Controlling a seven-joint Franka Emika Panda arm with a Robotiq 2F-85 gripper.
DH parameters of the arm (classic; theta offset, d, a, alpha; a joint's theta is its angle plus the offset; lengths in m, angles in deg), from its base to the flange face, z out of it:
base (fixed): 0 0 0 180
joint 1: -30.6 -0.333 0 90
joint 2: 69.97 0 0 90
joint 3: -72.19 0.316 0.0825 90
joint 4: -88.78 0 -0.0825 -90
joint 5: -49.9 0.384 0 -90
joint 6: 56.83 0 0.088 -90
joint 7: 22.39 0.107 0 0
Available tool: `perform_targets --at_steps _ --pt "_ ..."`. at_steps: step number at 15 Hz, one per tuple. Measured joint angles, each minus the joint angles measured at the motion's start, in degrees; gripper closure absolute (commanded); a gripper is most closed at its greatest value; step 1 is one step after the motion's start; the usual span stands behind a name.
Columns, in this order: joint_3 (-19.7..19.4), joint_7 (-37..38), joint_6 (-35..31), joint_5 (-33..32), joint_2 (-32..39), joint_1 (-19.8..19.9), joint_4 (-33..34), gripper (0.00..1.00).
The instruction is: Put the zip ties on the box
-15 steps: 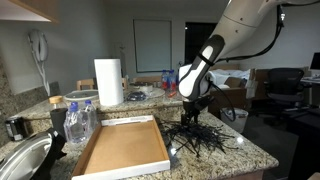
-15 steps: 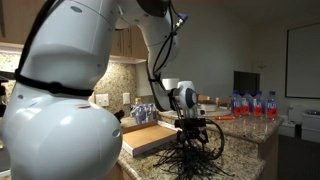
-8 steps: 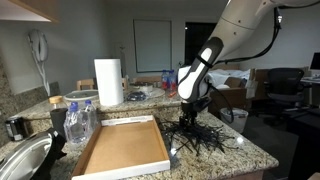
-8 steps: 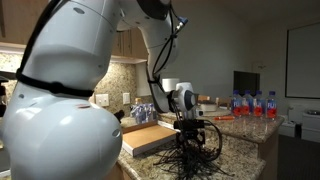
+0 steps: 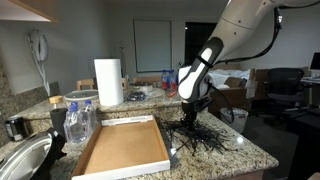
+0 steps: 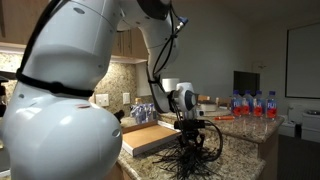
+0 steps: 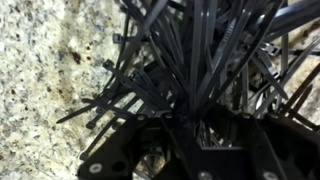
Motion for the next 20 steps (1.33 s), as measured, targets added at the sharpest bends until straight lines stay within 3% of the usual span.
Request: perform_targets --at_steps 6,7,8,12,17,20 --pt "-0.2 1.6 0.0 -0.2 0.0 -0.2 0.0 0.93" --pt "-0.5 2.4 0.0 -0.6 0.0 -0.6 0.0 0.7" --pt "-0.9 3.5 0.1 -1.2 0.0 -1.0 0.0 0.62" --pt "-2.1 7.9 0.7 -3.6 0.1 -2.9 -0.2 0.37" --pt "-2.0 8.4 1.7 -3.5 0.1 -3.4 -0.6 0.05" --pt "-2.0 8.4 3.1 -3.4 0.1 -3.4 -0.6 0.0"
